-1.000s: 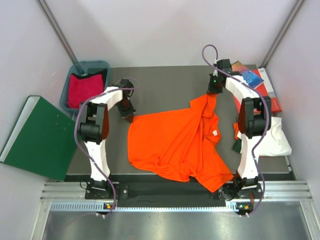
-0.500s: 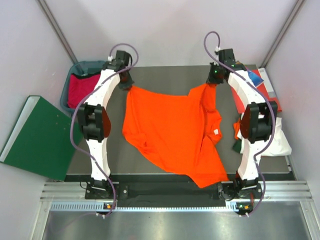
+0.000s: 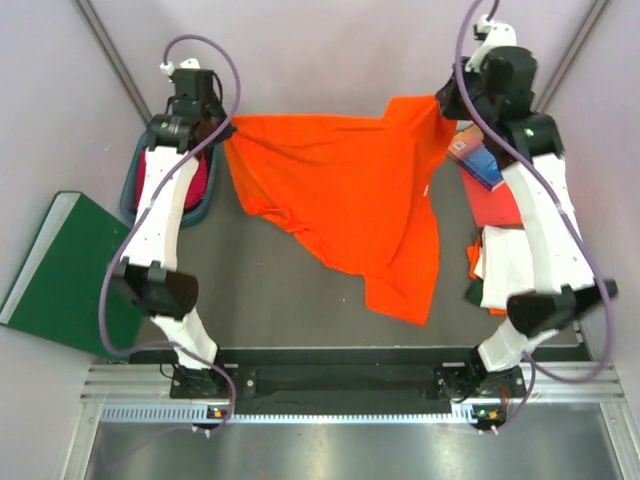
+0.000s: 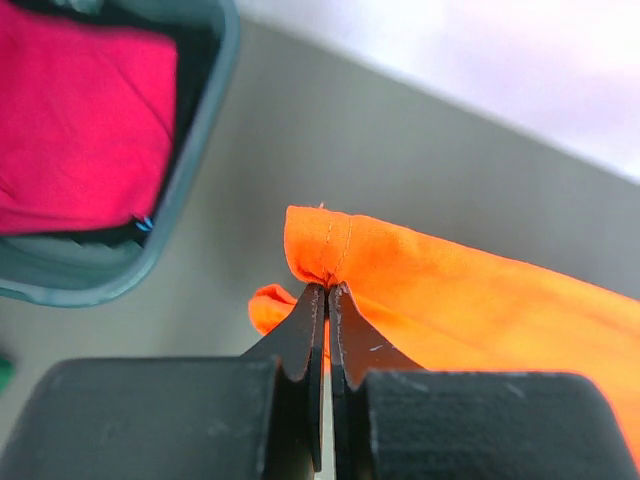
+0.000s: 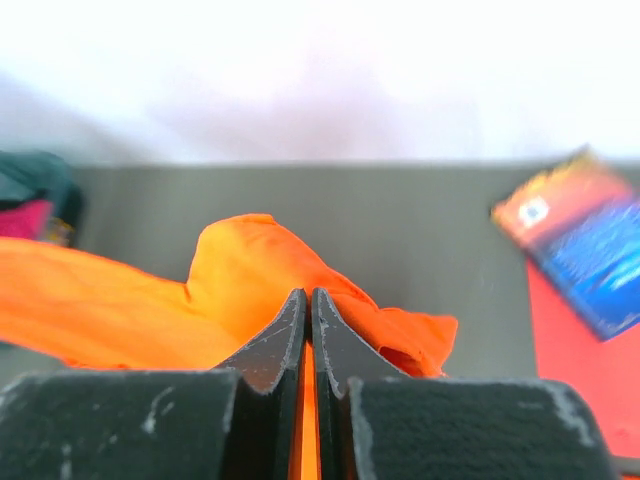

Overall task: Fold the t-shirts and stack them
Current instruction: Flatten out the tshirt

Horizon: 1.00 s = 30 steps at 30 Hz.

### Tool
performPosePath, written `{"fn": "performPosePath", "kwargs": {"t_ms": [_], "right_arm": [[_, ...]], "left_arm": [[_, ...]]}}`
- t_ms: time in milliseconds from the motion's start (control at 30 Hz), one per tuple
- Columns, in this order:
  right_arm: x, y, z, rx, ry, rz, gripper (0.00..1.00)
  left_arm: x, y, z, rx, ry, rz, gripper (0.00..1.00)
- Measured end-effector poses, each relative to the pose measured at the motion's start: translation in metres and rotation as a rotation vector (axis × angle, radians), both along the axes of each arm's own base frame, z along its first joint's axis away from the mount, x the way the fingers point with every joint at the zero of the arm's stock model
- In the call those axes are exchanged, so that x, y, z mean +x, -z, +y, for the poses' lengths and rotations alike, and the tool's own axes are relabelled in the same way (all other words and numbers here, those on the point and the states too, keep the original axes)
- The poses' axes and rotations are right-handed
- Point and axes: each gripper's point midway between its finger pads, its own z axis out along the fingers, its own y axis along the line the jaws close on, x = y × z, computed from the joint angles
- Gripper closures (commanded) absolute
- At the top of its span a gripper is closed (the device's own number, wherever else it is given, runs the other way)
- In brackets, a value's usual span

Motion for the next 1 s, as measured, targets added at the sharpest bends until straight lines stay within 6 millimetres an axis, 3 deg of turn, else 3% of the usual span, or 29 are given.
{"fn": "performPosePath", "kwargs": {"t_ms": [100,200,233,267,300,433,533,667,800,900,1000], "right_arm": [[-0.049,-0.057,0.002,-0.006,-0.017,-0.134,1.0],[-0.115,-0.114,-0.003,0.014,-0.041,-0.287,1.0],[-0.138,-0.131,-0.008,0.028,-0.046,-0.335,1.0],[-0.148,-0.136,-0.011,0.032,-0.048,-0.353,1.0],[-0.177,-0.153,-0.02,0.055,-0.054,-0.408,1.0],[-0.249,-0.175,-0.045,0.103,-0.072,-0.503,1.0],[-0.284,-0.18,-0.055,0.122,-0.093,-0.53,1.0],[-0.299,-0.184,-0.058,0.127,-0.107,-0.526,1.0],[-0.292,-0.188,-0.057,0.126,-0.102,-0.525,1.0],[-0.27,-0.185,-0.054,0.107,-0.07,-0.503,1.0],[-0.233,-0.173,-0.047,0.07,-0.029,-0.475,1.0]], "left_arm": [[-0.029,-0.049,0.006,0.014,0.012,-0.12,1.0],[-0.066,-0.1,0.014,0.022,0.02,-0.253,1.0],[-0.08,-0.116,0.016,0.021,0.022,-0.297,1.0],[-0.092,-0.128,0.018,0.02,0.024,-0.332,1.0],[-0.106,-0.141,0.019,0.017,0.03,-0.372,1.0],[-0.161,-0.169,0.019,-0.005,0.072,-0.473,1.0],[-0.193,-0.183,0.017,-0.021,0.104,-0.529,1.0],[-0.222,-0.198,0.019,-0.028,0.122,-0.581,1.0],[-0.233,-0.216,0.023,-0.021,0.111,-0.622,1.0],[-0.216,-0.216,0.026,0.0,0.085,-0.604,1.0],[-0.174,-0.191,0.023,0.022,0.072,-0.511,1.0]]}}
